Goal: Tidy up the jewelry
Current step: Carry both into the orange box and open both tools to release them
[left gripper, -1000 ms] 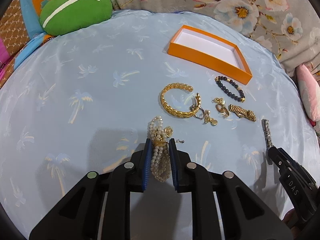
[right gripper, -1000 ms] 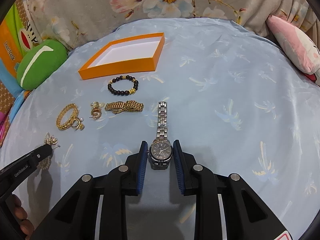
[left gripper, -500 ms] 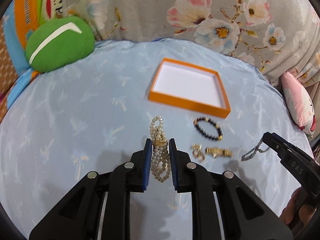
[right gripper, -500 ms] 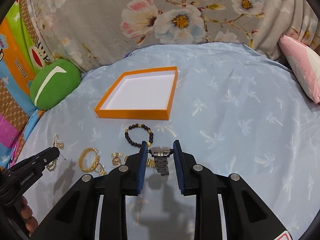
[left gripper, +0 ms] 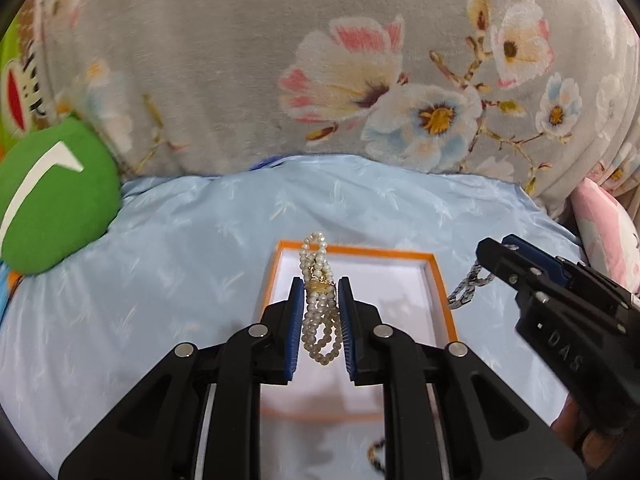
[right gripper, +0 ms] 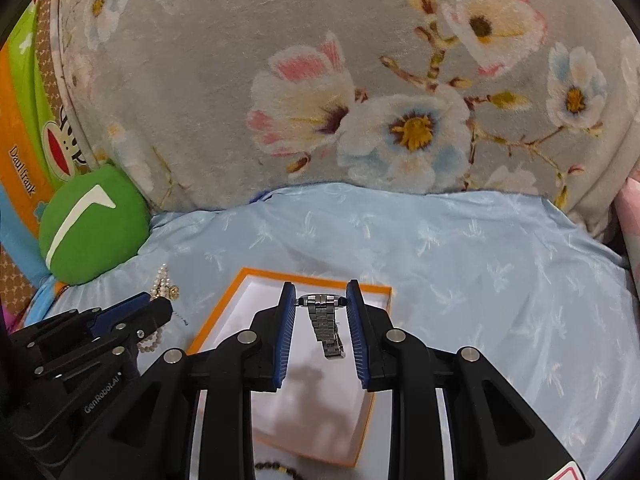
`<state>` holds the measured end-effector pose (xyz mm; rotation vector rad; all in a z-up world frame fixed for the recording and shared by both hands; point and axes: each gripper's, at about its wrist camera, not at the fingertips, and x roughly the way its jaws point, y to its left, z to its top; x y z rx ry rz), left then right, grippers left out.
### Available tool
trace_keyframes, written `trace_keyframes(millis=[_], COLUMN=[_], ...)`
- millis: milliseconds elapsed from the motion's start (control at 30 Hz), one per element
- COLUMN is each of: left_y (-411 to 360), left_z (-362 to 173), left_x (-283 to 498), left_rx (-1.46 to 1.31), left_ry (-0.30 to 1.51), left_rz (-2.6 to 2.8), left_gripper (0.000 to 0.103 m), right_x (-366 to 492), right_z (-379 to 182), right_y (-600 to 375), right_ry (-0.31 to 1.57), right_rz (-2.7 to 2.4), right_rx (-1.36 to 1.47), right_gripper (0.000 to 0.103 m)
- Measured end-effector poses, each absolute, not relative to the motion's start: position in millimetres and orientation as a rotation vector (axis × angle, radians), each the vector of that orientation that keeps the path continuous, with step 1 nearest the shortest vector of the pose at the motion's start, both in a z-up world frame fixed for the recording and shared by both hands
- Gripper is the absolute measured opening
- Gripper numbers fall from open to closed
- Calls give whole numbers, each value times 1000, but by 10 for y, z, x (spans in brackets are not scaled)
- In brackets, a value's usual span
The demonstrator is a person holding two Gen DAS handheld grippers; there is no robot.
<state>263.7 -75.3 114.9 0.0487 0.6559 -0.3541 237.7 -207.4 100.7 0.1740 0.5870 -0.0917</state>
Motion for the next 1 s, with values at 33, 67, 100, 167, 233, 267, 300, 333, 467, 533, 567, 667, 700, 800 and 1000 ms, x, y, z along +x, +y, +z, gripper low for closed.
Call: trace_keyframes(millis=[33, 67, 100, 167, 233, 267, 300, 333, 467, 533, 567, 667, 700, 800, 1000], left_y=[-832, -899, -956, -1056, -1121, -1142, -1154, -1162, -1109, -1051, -1023, -926, -915, -885, -914], left_z=[1119, 1077, 1019, 879, 731, 656, 568, 498, 284, 237, 225, 186, 172, 104, 33], left_x=[2759, 2861, 2962, 3163, 3325, 3390, 3449, 3477, 3502, 3462, 3443, 3373, 3354, 3261, 2974], left_rx=[61, 76, 87, 95, 92, 95, 97, 102, 123, 120, 107, 73, 74, 95, 217], left_ry=[654, 652, 655, 672, 692, 704, 721, 737, 805, 824, 830, 832, 834, 844, 829], left_rz=[-355, -347, -335, -329, -322, -311, -297, -293, -278, -270, -273, -278, -278, -285, -289], left_gripper=[17, 17, 17, 17, 17, 17, 17, 17, 18, 34, 40, 59, 59, 60, 61], right_x=[2467, 2560, 2643, 2780, 2919, 2970, 3007, 3031, 3003, 2945, 2922, 2843, 2808, 2699, 2467], right_z=[966, 914, 851, 718, 557, 474, 391, 316, 70, -11, -36, -106, -129, -148, -179], right_y=[-2089, -2111, -2137, -2191, -2262, -2285, -2298, -2301, -2249, -2233, -2226, -2217, -2218, -2179, -2022], right_ry=[589, 592, 596, 608, 635, 654, 676, 701, 794, 820, 826, 847, 848, 855, 863], right_rz=[-87, -85, -81, -74, -72, -76, -79, -78, -66, -72, -76, -86, -77, -53, -41], right_rx=[181, 188, 196, 219, 248, 257, 262, 260, 227, 226, 221, 213, 216, 213, 151], right_gripper=[24, 24, 25, 25, 25, 25, 25, 25, 25, 25, 25, 32, 35, 34, 35])
